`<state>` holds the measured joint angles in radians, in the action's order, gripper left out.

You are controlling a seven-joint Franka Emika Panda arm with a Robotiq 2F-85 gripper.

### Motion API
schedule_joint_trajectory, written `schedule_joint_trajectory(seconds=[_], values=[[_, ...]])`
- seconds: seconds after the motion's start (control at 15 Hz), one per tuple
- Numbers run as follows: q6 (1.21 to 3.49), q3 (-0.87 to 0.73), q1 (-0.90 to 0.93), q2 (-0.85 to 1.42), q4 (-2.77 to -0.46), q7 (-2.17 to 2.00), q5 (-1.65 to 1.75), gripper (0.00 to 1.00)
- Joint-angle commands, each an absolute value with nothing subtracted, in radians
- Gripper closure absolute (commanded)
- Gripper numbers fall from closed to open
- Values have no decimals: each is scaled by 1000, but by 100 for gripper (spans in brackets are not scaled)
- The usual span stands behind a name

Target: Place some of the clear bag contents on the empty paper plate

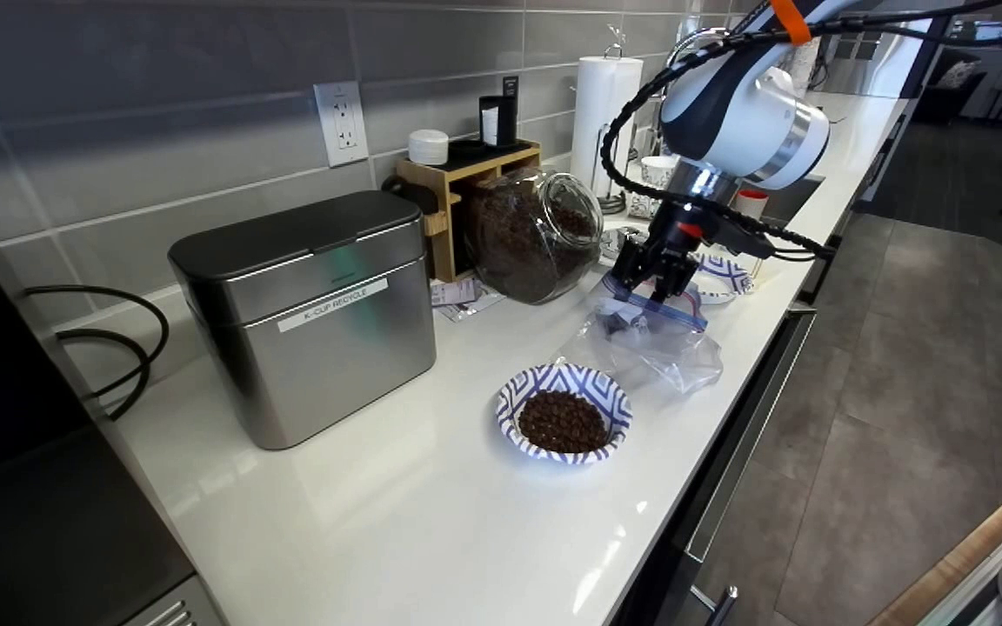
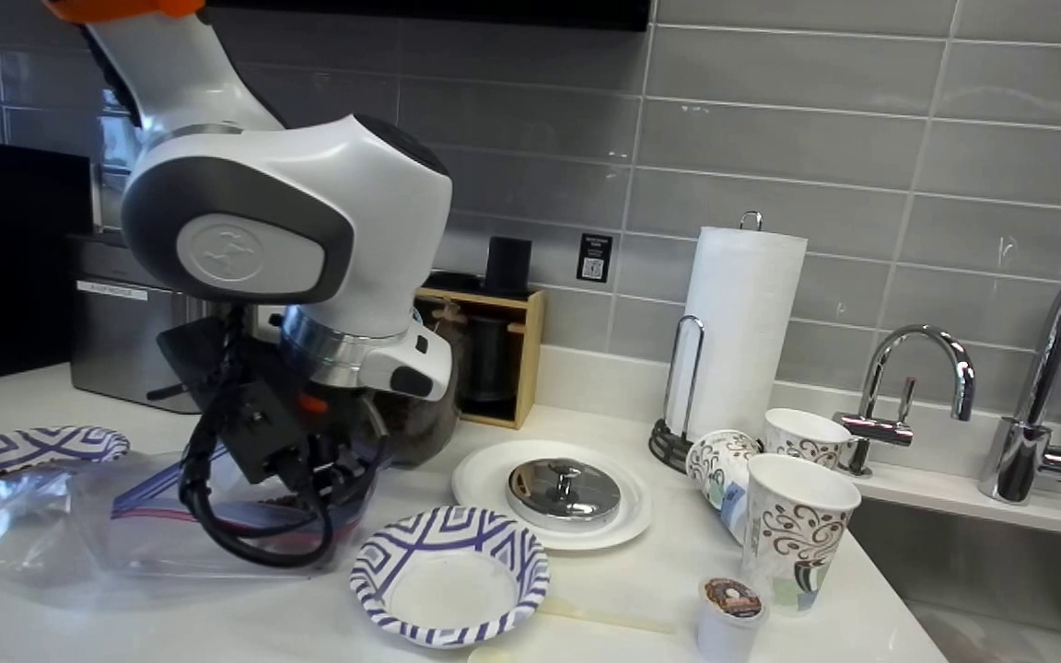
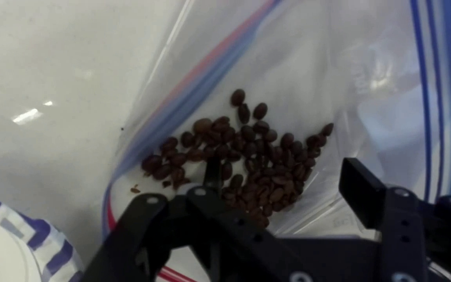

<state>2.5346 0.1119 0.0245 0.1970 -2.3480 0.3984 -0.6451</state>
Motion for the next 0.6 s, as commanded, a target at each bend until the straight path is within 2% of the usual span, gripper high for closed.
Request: schedule_joint_trajectory(seconds=[0.0,0.07,0.53], values=[[2564,116,31,225,-2336,351,-577,33],[2565,117,30,227,-2335,344,-563,38],[2568,118,36,232,-2331,279,-458,34]])
